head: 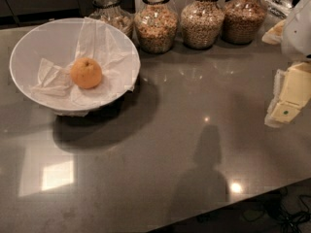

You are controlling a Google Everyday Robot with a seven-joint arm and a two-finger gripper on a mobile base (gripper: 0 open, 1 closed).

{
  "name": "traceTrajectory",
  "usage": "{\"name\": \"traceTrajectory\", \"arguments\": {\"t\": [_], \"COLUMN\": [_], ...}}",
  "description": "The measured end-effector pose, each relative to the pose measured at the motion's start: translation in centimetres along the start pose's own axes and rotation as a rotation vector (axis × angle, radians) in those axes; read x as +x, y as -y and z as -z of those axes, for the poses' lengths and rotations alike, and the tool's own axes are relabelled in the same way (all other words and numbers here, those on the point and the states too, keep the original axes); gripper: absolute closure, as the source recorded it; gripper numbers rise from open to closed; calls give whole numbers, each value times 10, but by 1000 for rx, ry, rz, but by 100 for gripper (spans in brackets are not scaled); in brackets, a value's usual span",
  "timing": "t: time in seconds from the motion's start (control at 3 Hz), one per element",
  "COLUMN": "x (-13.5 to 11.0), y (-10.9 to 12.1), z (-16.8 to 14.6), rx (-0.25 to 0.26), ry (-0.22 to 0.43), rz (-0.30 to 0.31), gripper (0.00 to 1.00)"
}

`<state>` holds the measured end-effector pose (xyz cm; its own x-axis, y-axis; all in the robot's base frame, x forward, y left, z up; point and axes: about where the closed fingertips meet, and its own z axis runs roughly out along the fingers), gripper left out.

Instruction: Pick orange from white bowl

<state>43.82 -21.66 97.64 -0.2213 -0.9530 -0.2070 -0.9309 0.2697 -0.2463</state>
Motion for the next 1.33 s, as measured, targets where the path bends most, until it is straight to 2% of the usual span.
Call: {"name": "traceTrajectory", "arguments": {"t": [0.33, 0.67, 1.33], "x": [-1, -23, -102], "y": [0, 9, 36], "z": [0, -12, -28], "rx": [2, 7, 24], "ry": [3, 42, 155], "rz": [0, 40, 191], "gripper": [0, 0, 0]}}
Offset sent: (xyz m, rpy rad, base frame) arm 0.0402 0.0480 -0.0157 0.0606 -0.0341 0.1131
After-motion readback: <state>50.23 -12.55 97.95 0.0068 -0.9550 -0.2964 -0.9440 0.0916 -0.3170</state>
